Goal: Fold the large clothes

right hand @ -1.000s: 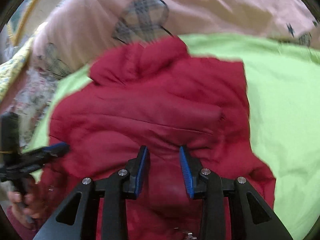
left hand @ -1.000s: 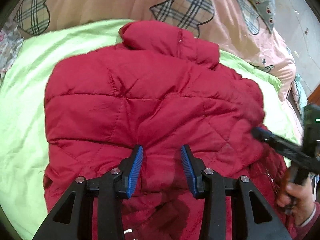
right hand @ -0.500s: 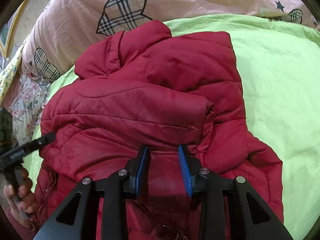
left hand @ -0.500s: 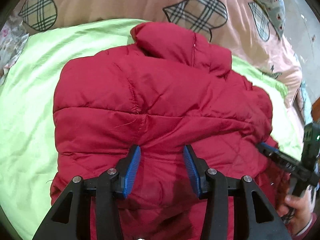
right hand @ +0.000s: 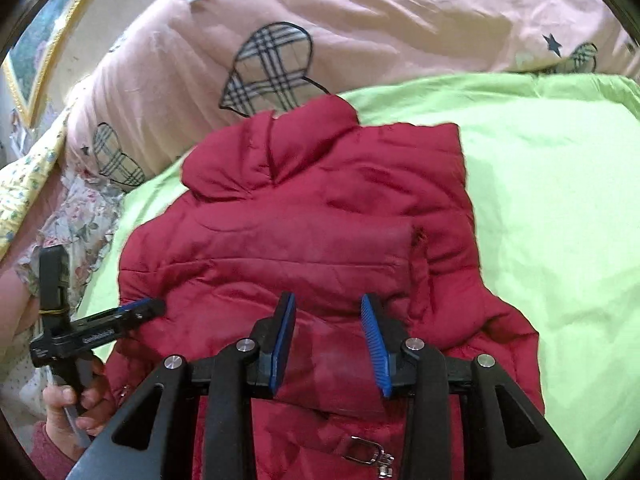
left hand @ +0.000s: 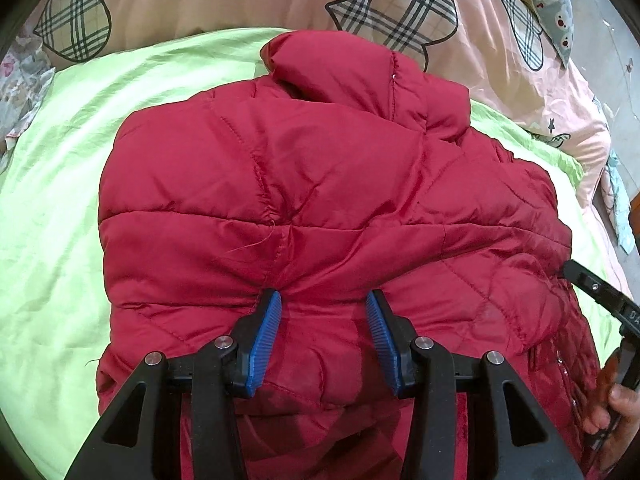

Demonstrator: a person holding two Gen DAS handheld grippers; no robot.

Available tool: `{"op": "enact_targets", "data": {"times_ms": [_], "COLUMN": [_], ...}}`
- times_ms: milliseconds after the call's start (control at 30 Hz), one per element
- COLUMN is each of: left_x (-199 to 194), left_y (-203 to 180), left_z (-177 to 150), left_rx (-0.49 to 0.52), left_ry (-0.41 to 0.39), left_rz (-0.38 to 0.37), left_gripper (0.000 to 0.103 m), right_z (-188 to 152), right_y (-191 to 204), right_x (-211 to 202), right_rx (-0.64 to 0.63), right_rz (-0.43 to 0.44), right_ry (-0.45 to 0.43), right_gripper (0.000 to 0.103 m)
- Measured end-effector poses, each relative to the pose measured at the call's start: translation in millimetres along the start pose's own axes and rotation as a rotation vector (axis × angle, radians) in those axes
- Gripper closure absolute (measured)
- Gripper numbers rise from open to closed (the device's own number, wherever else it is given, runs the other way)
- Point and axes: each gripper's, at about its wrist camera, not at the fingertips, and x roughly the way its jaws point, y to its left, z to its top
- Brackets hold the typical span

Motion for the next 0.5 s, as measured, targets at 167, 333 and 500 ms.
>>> {"op": "enact_targets", "data": {"times_ms": [167, 333, 500], "left_x": [-10.7, -31.2, -14.3], "left_y": [0.4, 9.1, 7.7], "left_z": [-2.0, -9.5, -11.5], "left_rx": [0.010, -0.004, 0.015], "left_ry": [-0.014, -0.055, -0.010], "left_rz": [-0.011, -0.009, 0.026], "left_gripper": [0.058, 0.058, 0.059], "right_z": [-7.5, -10.4, -13.7], "right_y": [-7.6, -16.0, -15.6], "right_x": [35.0, 39.9, 44.6], "right_rx": [-0.008, 0.019, 0.010], "right_rz": [-0.064, -0.040, -0.048], "right_ry": [0.096, 0.110, 0.109], "right_gripper": [0.068, 0.068, 0.068]}}
